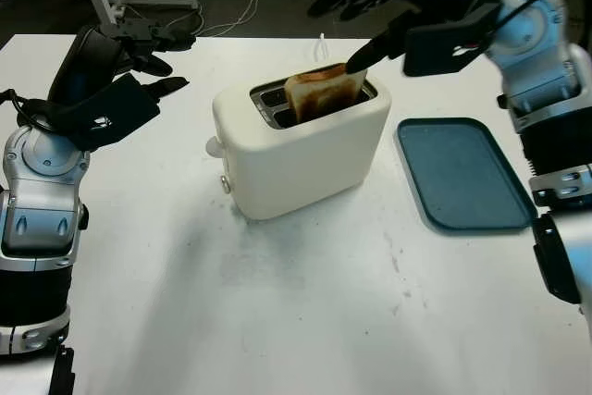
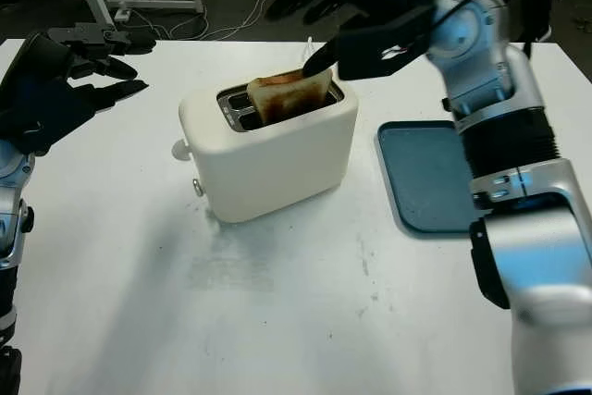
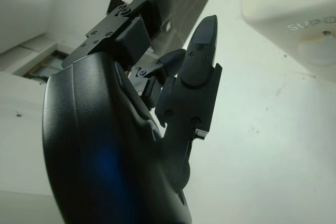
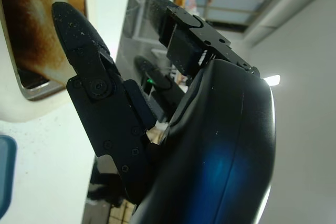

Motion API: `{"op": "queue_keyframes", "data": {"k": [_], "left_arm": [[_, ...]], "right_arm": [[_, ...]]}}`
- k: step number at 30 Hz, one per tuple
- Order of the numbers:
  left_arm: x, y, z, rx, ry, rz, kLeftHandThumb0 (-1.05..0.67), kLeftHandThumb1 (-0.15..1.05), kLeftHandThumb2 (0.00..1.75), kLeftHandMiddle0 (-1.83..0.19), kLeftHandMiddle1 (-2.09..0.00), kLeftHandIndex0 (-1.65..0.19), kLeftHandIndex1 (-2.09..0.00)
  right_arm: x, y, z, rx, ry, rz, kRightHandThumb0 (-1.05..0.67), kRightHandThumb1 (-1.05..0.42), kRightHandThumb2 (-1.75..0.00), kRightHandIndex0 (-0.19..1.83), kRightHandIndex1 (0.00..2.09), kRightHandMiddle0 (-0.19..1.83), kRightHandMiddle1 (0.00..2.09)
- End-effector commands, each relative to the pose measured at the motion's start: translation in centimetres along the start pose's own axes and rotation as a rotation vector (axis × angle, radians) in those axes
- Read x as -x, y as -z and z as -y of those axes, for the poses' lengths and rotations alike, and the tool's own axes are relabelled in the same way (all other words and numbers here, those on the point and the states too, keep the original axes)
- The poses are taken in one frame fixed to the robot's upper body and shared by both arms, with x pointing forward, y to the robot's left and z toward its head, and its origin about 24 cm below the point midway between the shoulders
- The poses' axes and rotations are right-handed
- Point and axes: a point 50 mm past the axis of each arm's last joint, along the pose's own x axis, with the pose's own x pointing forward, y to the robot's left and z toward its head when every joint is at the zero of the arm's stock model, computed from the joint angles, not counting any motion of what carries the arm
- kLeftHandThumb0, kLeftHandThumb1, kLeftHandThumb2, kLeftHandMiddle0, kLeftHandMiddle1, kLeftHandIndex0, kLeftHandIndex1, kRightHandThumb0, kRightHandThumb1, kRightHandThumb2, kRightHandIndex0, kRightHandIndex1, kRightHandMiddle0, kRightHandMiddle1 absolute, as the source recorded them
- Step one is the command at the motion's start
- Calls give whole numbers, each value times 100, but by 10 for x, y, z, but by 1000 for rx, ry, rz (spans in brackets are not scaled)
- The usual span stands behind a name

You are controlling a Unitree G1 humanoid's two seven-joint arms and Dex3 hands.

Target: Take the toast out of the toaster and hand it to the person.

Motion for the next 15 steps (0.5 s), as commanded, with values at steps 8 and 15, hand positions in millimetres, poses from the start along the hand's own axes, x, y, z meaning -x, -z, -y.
{"op": "queue_keyframes", "data": {"k": [8, 15], "left_arm": [[2, 2, -1, 0, -10, 0, -27, 92, 6, -52, -84, -74, -20], [2, 3, 0, -23, -11, 1, -30, 92, 6, -53, -85, -75, -20]], "right_arm": [[-17, -7, -14, 37, -75, 6, -69, -69, -1, 84, 8, 80, 0], [-18, -3, -25, 21, -101, 7, -70, -69, 0, 84, 13, 80, 0]]}}
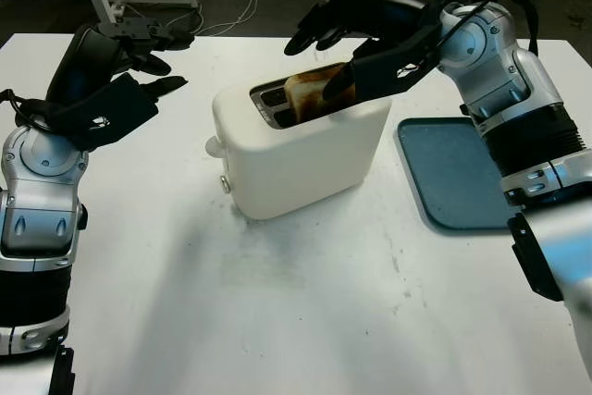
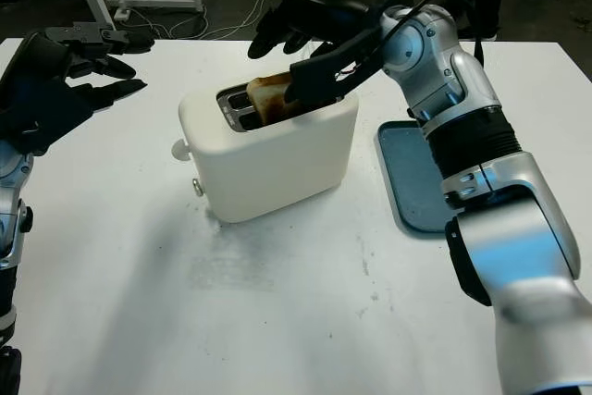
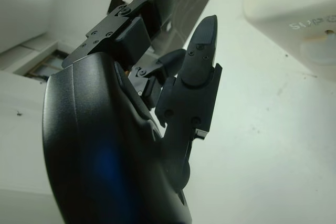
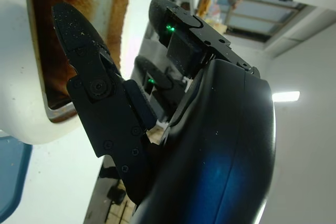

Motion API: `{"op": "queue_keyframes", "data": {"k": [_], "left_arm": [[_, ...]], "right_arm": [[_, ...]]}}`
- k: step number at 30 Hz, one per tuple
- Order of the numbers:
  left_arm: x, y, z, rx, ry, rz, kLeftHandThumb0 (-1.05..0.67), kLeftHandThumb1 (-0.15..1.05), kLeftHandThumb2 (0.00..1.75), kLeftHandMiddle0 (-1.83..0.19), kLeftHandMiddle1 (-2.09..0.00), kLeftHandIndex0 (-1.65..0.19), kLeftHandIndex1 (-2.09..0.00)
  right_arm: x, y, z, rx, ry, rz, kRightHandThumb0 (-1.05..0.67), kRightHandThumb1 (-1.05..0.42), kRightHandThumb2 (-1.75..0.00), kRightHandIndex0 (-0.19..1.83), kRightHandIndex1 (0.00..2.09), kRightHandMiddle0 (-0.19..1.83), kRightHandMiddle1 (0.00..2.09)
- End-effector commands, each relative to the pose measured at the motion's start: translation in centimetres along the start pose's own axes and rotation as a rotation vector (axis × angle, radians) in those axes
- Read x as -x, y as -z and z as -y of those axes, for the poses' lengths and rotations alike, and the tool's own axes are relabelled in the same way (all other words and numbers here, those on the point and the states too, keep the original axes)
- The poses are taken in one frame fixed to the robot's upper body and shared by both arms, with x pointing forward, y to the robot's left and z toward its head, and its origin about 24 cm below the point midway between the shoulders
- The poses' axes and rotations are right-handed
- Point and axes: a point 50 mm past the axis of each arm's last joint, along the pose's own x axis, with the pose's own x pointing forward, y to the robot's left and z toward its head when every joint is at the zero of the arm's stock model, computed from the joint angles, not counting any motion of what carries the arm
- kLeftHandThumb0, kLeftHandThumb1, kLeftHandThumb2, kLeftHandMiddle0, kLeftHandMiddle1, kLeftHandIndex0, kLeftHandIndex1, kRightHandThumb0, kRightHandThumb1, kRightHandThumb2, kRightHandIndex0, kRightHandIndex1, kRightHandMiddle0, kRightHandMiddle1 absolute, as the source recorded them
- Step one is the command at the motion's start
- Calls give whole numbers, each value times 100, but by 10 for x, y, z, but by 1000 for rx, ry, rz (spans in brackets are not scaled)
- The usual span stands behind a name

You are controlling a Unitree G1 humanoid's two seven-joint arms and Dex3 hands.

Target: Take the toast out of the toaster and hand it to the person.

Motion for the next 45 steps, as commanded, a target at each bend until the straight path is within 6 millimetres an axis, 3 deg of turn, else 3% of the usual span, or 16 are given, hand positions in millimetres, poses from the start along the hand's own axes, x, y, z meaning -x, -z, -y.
{"op": "queue_keyframes", "data": {"k": [1, 9, 17, 22, 27, 33, 37, 38, 41, 43, 45], "left_arm": [[2, 3, 0, -25, -2, -6, -30, 92, 7, -53, -85, -75, -20], [2, 2, 0, -17, -5, -14, -28, 91, 7, -53, -83, -75, -20], [2, 4, 1, 0, -11, -13, -27, 92, 6, -54, -84, -75, -20], [3, 3, 1, -10, -8, -16, -28, 92, 7, -52, -83, -74, -20], [3, 4, 1, -26, -10, -16, -30, 92, 7, -54, -83, -75, -20], [3, 3, 1, -20, -7, -21, -26, 92, 7, -53, -80, -74, -19], [2, 4, 1, -24, -4, -13, -26, 92, 7, -54, -80, -74, -19], [2, 5, 1, -18, -4, -15, -26, 92, 7, -54, -80, -74, -19], [2, 5, 2, -7, -6, -19, -27, 92, 7, -54, -79, -74, -19], [3, 5, 2, -4, -7, -20, -27, 92, 6, -54, -79, -74, -19], [3, 5, 2, -8, -6, -19, -26, 92, 6, -55, -79, -74, -19]], "right_arm": [[-2, -2, 1, 10, 8, 14, -69, -68, 0, 84, 14, 80, 0], [-3, 4, -11, 48, -35, 1, -67, -70, -1, 90, 22, 84, 2], [-1, 11, -20, 49, -114, -15, -48, -75, 0, 92, 101, 107, 10], [-1, 13, -24, 71, -213, -53, -52, -76, 0, 100, 112, 114, 11], [1, 13, -26, 109, -265, -46, -42, -83, -1, 92, 126, 109, 6], [4, 13, -26, 186, -256, -22, -46, -92, -18, 93, 153, 113, 11], [5, 12, -24, 253, -167, -18, -52, -92, -37, 98, 149, 111, 11], [5, 11, -23, 269, -125, -12, -52, -92, -43, 98, 151, 117, 26], [7, 11, -18, 268, 10, 16, -50, -92, -42, 99, 164, 91, 117], [8, 11, -12, 263, 89, 21, -51, -92, -40, 101, 172, 83, 154], [9, 12, -7, 262, 141, 19, -52, -92, -39, 103, 174, 78, 168]]}}
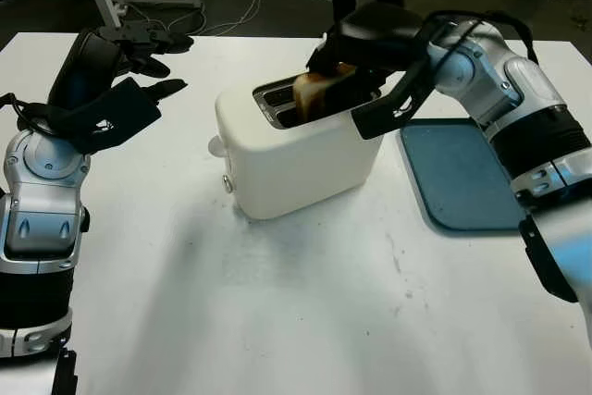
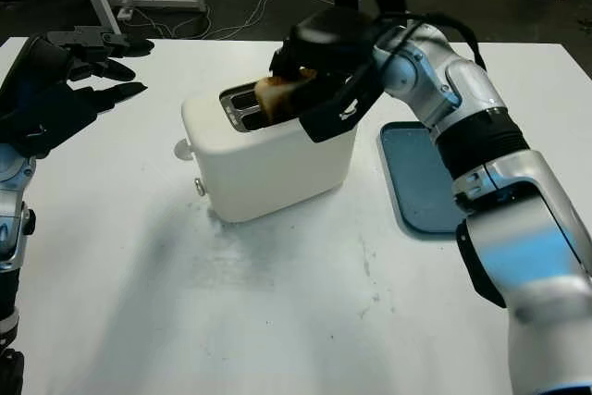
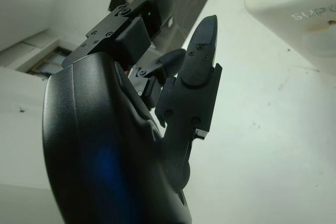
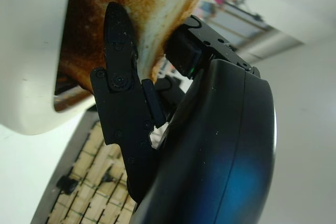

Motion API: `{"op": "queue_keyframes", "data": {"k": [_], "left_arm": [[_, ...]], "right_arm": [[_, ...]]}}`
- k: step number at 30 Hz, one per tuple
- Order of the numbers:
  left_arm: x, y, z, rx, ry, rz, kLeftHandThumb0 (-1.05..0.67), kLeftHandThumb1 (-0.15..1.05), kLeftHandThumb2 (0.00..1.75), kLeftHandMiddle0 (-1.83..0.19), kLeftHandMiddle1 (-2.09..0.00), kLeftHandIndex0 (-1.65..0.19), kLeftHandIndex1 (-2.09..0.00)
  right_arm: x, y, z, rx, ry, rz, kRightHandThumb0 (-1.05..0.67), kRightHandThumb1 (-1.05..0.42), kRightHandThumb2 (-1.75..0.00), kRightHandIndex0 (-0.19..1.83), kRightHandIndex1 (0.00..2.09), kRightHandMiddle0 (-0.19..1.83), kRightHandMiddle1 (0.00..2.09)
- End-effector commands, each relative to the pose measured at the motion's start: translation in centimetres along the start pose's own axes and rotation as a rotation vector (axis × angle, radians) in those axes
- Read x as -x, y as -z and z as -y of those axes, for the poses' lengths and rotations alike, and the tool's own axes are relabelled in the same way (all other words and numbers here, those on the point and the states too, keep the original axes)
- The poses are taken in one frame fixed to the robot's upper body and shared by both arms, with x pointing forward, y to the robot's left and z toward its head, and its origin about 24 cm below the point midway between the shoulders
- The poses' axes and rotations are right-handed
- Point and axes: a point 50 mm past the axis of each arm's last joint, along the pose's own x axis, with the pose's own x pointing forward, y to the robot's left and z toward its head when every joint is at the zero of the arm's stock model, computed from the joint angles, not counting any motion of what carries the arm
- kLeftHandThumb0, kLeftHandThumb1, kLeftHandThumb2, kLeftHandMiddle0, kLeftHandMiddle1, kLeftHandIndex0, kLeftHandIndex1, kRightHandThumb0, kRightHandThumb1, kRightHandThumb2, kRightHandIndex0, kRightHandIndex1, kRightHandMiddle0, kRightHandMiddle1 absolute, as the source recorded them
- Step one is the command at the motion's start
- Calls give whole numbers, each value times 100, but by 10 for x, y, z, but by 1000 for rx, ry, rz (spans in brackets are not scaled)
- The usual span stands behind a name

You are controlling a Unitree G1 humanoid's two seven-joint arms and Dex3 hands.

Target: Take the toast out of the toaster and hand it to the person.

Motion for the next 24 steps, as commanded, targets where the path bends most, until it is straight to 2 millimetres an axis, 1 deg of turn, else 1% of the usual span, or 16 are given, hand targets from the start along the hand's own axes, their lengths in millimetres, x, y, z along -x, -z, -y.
{"op": "queue_keyframes", "data": {"k": [1, 5, 8, 10, 11, 12, 13, 14, 15, 16, 19, 21, 24], "left_arm": [[2, 3, 0, 0, -2, -8, -27, 92, 6, -55, -79, -74, -19], [1, 3, 0, 6, -1, -10, -26, 92, 6, -54, -79, -74, -18], [1, 2, 1, 14, -2, -10, -25, 92, 6, -54, -80, -74, -18], [1, 2, 1, 20, -1, -11, -24, 92, 6, -53, -80, -73, -18], [1, 1, 1, 17, 0, -12, -23, 92, 6, -53, -80, -73, -18], [1, 1, 1, 13, 2, -12, -22, 92, 7, -53, -80, -73, -18], [1, 1, 1, 12, 2, -10, -22, 92, 7, -53, -80, -73, -18], [0, 2, 1, 12, 2, -8, -23, 92, 7, -53, -80, -73, -18], [0, 2, 1, 13, 2, -6, -24, 92, 6, -54, -81, -73, -18], [0, 2, 1, 13, 2, -7, -24, 92, 6, -54, -81, -74, -18], [0, 3, 1, 8, 3, -9, -25, 92, 6, -53, -82, -73, -18], [1, 2, 1, 8, 0, -11, -25, 92, 7, -52, -81, -73, -18], [1, 2, 1, 11, 1, -10, -24, 92, 7, -52, -82, -73, -18]], "right_arm": [[3, 5, 8, -2, 68, -21, -52, -92, -41, 102, 174, 77, 171], [6, 9, 19, -11, 138, -32, -49, -92, -45, 100, 175, 75, 174], [8, 16, 29, -75, 169, -44, -46, -92, -45, 97, 175, 73, 175], [10, 20, 35, -139, 182, -53, -45, -92, -45, 94, 175, 66, 174], [11, 23, 39, -185, 187, -65, -45, -92, -46, 92, 175, 65, 166], [11, 25, 42, -221, 189, -73, -47, -92, -48, 88, 175, 65, 147], [12, 29, 45, -271, 198, -81, -47, -92, -48, 85, 175, 66, 133], [13, 32, 47, -303, 208, -88, -46, -92, -47, 84, 175, 61, 152], [14, 35, 48, -323, 218, -99, -45, -92, -46, 85, 175, 59, 165], [15, 39, 51, -346, 226, -120, -45, -92, -45, 86, 175, 61, 170], [18, 49, 57, -428, 245, -169, -46, -92, -44, 93, 175, 64, 174], [22, 57, 61, -500, 268, -210, -47, -92, -43, 98, 175, 71, 174], [28, 69, 65, -608, 307, -275, -44, -92, -40, 100, 175, 77, 175]]}}
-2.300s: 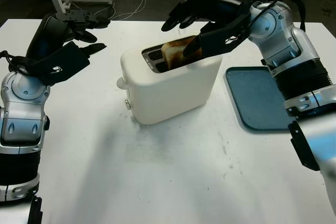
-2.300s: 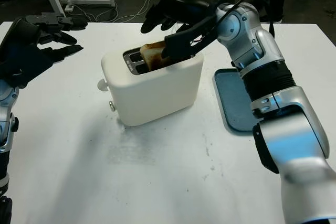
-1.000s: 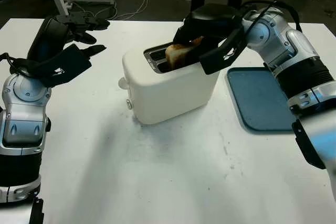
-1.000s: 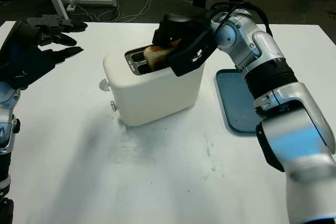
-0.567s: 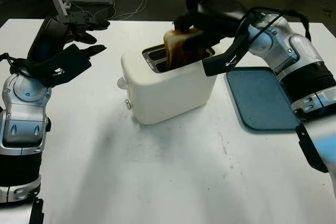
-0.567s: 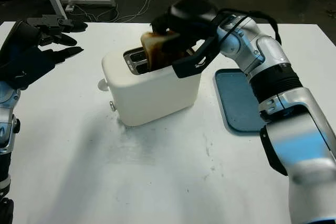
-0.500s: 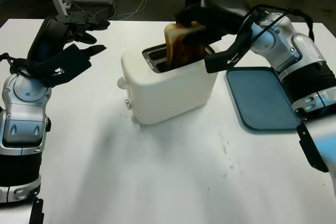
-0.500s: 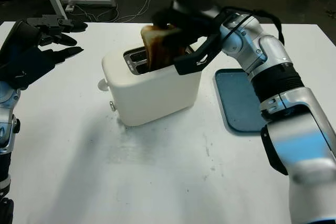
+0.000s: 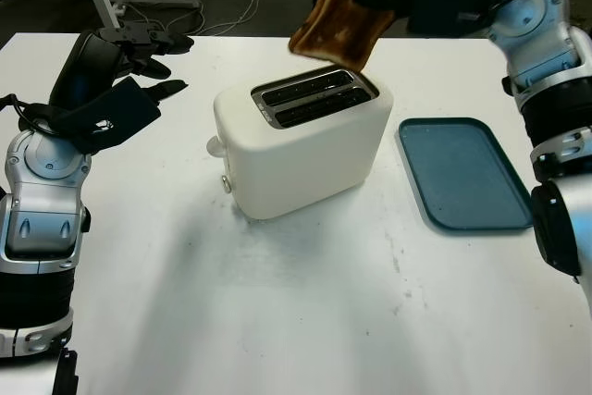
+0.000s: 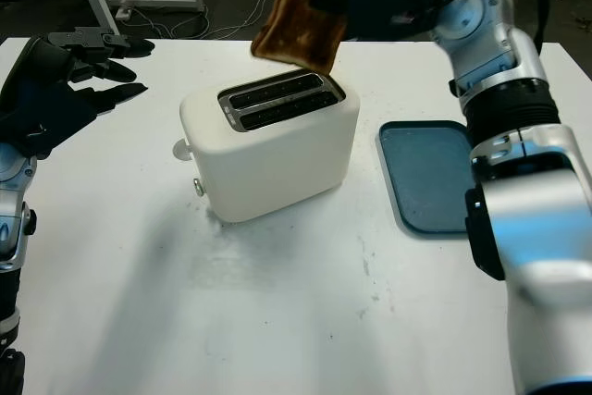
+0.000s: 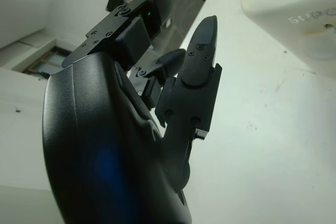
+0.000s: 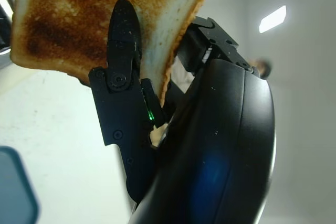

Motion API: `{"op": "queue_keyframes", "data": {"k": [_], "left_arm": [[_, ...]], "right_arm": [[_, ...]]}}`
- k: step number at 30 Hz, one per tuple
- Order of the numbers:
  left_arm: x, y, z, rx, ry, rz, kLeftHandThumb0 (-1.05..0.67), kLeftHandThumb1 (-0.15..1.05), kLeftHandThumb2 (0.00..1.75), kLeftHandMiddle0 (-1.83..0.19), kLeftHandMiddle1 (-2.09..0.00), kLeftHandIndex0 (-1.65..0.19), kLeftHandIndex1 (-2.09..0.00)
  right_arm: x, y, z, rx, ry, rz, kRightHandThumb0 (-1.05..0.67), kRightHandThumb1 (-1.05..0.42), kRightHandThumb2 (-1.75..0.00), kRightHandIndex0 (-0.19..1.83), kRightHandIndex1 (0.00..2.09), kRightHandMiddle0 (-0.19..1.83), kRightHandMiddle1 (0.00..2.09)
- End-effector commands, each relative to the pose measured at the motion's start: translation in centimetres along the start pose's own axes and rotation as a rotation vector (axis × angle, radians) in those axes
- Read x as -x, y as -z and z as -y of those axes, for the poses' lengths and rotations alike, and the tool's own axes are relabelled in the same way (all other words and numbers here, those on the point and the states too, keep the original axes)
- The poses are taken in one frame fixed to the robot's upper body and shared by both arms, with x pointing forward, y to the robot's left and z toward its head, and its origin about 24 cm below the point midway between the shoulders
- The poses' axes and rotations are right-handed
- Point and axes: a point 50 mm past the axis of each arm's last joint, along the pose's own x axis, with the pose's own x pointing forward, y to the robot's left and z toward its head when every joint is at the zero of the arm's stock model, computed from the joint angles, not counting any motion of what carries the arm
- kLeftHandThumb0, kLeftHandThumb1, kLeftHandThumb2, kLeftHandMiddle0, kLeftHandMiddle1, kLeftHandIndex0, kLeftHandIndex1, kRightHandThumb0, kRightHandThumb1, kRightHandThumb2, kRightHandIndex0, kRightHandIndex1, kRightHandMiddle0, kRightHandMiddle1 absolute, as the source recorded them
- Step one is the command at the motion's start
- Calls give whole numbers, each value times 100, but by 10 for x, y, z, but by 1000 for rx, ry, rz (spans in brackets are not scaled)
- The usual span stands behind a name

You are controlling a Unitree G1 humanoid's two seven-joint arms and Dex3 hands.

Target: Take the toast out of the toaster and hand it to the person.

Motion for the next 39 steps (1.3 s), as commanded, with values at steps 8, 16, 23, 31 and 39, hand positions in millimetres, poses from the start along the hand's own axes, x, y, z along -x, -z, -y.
{"op": "queue_keyframes", "data": {"k": [8, 16, 23, 31, 39], "left_arm": [[1, 2, 1, 1, -2, -5, -25, 92, 7, -52, -82, -73, -18], [2, 3, 1, -5, 1, -6, -24, 92, 8, -52, -82, -73, -18], [2, 3, 1, -8, 1, -5, -24, 92, 8, -52, -82, -73, -18], [3, 6, 1, -3, -2, -8, -25, 92, 8, -52, -82, -73, -18], [2, 4, 3, 8, -1, -9, -25, 92, 9, -52, -82, -73, -18]], "right_arm": [[11, 30, 27, -425, 151, -153, -39, -92, -34, 92, 175, 64, 175], [25, 59, 23, -675, 290, -226, -32, -92, -34, 94, 175, 60, 175], [33, 78, 7, -795, 383, -321, -22, -92, -47, 88, 175, 49, 175], [39, 94, -15, -785, 430, -432, -19, -92, -49, 79, 175, 31, 175], [38, 100, -41, -732, 430, -505, -20, -92, -45, 67, 175, 31, 174]]}}
